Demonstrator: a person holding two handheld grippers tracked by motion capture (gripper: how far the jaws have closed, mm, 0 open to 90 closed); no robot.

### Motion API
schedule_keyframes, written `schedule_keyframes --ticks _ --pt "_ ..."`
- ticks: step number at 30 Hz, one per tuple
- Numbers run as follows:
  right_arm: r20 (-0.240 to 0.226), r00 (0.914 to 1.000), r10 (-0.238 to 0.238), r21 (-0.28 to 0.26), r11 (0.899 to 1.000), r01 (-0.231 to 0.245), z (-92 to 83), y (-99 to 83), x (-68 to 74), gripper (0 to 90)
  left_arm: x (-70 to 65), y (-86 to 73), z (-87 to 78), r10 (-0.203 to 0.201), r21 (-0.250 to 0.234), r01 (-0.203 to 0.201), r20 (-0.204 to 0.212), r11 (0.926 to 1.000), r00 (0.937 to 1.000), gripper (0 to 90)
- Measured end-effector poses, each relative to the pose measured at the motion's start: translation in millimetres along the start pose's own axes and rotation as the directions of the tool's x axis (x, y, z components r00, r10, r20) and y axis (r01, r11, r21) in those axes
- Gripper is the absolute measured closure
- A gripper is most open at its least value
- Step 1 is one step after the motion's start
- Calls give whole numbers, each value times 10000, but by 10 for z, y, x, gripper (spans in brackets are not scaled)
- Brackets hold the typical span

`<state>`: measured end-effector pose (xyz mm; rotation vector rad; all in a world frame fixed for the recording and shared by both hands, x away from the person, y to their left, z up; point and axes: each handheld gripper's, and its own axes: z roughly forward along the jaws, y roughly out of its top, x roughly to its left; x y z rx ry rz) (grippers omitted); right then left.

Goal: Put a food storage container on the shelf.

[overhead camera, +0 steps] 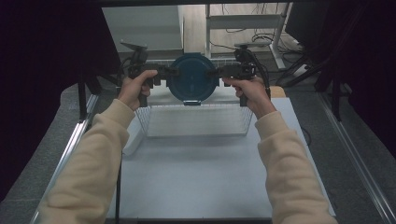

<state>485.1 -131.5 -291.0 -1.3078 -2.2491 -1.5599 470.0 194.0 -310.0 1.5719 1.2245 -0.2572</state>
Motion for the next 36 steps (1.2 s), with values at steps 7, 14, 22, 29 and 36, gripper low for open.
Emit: schedule_keyframes --ticks 7,14,22,29,36 --pt "-116 9966 818 -6 9966 -819 109 68 -165 406 169 63 108 -821 -103 823 216 9966 9964 400" --pt "-8 9790 2038 43 9790 -2038 212 86 -289 385 300 80 196 -1319 -158 1324 308 9911 9908 392" --pt "-74 9659 2588 76 9659 -2588 256 79 -375 373 308 70 222 -1316 -325 1324 262 9907 9910 390" --pt "653 9757 2092 -268 9778 -2079 264 58 -228 212 241 27 221 -513 -696 500 -178 9963 9985 350" --pt "1678 9840 593 -845 9954 -456 47 36 32 93 64 -41 37 409 -1543 -522 -751 9866 9963 244"
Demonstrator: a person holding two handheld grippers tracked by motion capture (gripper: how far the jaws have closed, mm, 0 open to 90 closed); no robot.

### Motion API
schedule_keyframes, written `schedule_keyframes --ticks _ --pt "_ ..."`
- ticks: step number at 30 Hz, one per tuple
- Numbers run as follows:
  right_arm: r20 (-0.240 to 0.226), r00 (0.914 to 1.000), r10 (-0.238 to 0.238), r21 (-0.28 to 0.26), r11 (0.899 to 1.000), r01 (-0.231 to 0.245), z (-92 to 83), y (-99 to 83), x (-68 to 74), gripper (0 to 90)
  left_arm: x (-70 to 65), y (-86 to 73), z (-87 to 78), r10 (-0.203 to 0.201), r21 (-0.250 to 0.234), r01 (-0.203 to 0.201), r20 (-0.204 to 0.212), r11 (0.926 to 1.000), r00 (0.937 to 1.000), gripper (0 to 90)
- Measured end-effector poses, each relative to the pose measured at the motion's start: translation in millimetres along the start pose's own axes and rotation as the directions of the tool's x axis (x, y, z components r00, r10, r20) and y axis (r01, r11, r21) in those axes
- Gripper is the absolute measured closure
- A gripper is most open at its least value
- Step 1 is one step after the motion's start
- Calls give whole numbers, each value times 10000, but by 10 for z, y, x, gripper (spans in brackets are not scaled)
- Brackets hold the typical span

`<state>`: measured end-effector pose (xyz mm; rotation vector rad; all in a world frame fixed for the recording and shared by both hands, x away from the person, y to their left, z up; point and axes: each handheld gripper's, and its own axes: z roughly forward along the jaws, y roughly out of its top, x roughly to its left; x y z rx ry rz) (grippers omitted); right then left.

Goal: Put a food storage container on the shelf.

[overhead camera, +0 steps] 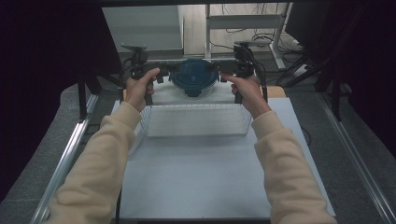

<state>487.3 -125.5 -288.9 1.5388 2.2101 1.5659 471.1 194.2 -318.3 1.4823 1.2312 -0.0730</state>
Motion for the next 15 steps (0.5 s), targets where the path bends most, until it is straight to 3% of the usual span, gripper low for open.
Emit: schedule_keyframes --ticks 3,8,10,15 --pt "442 9956 -825 -220 9963 835 -152 -61 69 91 -101 -79 -132 772 -175 -777 -269 9968 9967 244" --pt "720 9801 -1849 -340 9816 1876 -414 -335 103 101 -245 -367 -363 1846 6 -1848 -429 9828 9819 251" --pt "602 9776 -2018 -334 9784 2040 -498 -469 90 107 -307 -569 -480 2380 162 -2375 -468 9712 9701 253" --pt "529 9685 -2434 -558 9676 2463 -702 -933 43 140 -377 -981 -670 2938 382 -2927 -297 9555 9554 256"
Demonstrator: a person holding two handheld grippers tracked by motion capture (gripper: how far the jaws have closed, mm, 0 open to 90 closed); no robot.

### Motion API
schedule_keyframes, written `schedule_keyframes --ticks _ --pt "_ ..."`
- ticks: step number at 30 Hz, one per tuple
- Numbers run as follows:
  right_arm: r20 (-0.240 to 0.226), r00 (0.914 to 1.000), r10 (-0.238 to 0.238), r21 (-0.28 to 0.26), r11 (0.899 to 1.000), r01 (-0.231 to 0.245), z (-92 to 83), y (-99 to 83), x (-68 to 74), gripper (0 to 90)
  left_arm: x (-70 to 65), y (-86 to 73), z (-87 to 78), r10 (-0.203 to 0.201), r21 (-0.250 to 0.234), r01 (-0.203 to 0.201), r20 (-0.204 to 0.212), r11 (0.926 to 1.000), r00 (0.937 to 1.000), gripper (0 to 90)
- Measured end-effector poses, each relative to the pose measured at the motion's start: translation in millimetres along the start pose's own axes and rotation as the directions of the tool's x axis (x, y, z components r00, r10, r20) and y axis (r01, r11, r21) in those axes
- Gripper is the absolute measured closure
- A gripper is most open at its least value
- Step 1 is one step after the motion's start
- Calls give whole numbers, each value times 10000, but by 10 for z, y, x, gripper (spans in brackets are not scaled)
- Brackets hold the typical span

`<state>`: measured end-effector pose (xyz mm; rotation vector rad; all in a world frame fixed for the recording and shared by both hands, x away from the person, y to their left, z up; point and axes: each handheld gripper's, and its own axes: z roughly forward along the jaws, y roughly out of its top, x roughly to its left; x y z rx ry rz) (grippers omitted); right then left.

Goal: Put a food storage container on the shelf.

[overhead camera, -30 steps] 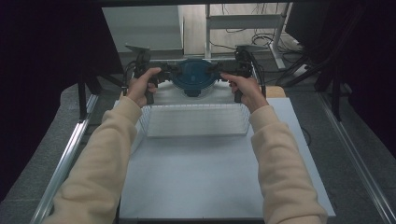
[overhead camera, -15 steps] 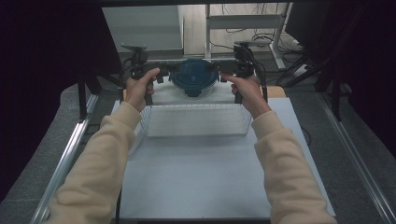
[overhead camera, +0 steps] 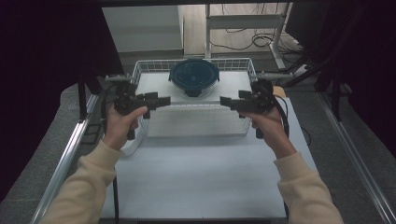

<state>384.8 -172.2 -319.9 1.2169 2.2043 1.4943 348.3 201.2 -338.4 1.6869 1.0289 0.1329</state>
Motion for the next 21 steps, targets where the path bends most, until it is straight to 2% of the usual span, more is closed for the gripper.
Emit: schedule_keyframes --ticks 2,5,8,13,16,21 --pt "-18 10000 -86 0 10000 86 -66 -175 12 146 -52 -162 -42 189 181 -189 8 9997 9998 257" --pt "-89 9999 -79 71 9999 80 -151 -433 5 153 -107 -410 -74 554 424 -543 -254 9976 9981 262" --pt "-171 9998 -120 175 9998 123 -240 -685 -10 176 -110 -657 -92 631 664 -607 -347 9959 9974 275" --pt "190 9990 -405 550 9977 394 -326 -1048 -11 181 -74 -1042 -75 575 1122 -501 -637 9924 9963 280" --pt "325 9984 -472 858 9953 442 -336 -1229 -15 188 -47 -1191 -79 542 1333 -453 -638 9900 9965 286" --pt "434 9977 -522 1226 9914 465 -292 -1472 -12 189 29 -1411 -49 138 1682 -15 -722 9857 9973 300"
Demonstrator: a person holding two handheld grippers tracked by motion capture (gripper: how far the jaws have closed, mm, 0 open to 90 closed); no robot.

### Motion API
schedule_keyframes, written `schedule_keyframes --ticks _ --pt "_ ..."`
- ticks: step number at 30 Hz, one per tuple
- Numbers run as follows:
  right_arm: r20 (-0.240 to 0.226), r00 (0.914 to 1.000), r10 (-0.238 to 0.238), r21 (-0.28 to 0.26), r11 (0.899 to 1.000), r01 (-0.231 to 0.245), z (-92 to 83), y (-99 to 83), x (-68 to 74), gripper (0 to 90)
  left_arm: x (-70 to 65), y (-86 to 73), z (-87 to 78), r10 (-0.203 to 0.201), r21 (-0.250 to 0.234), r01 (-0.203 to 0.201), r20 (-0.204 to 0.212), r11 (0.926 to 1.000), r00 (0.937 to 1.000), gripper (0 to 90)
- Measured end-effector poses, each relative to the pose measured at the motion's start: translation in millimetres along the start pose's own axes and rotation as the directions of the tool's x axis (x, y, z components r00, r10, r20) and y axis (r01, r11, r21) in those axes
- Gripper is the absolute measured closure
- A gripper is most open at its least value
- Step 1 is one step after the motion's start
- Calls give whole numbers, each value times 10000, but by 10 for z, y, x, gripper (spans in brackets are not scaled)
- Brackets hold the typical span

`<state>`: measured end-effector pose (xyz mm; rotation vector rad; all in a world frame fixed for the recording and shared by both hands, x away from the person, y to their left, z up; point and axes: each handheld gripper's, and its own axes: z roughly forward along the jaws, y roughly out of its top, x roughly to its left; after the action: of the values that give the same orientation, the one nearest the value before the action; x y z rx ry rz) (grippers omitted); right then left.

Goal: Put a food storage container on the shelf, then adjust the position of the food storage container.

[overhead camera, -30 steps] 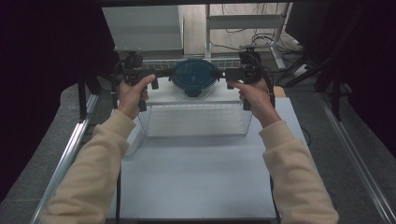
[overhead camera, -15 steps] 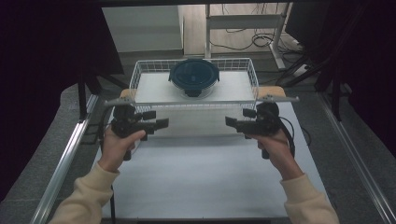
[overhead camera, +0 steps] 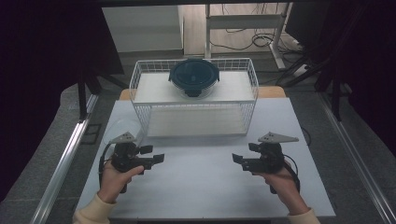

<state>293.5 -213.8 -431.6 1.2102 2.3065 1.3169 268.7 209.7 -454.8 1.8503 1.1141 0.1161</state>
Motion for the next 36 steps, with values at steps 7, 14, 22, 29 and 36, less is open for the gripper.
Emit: schedule_keyframes --ticks 7,14,22,29,36 --pt "-99 9998 177 419 9990 -172 102 -180 4 193 17 -162 99 81 512 -60 -402 9987 9992 336" --pt "55 10000 61 591 9982 -64 126 -244 -5 199 -15 -206 161 354 861 -315 -447 9958 9984 357" --pt "58 10000 49 592 9982 -52 130 -252 -11 201 -9 -174 115 388 675 -350 -552 9971 9977 326" --pt "89 9999 147 683 9975 -153 137 -272 -29 205 115 -77 -136 240 160 -228 -818 9996 9964 322" --pt "43 9999 106 784 9969 -109 161 -285 -34 206 503 125 -551 -835 -760 730 -1445 9944 9860 326"
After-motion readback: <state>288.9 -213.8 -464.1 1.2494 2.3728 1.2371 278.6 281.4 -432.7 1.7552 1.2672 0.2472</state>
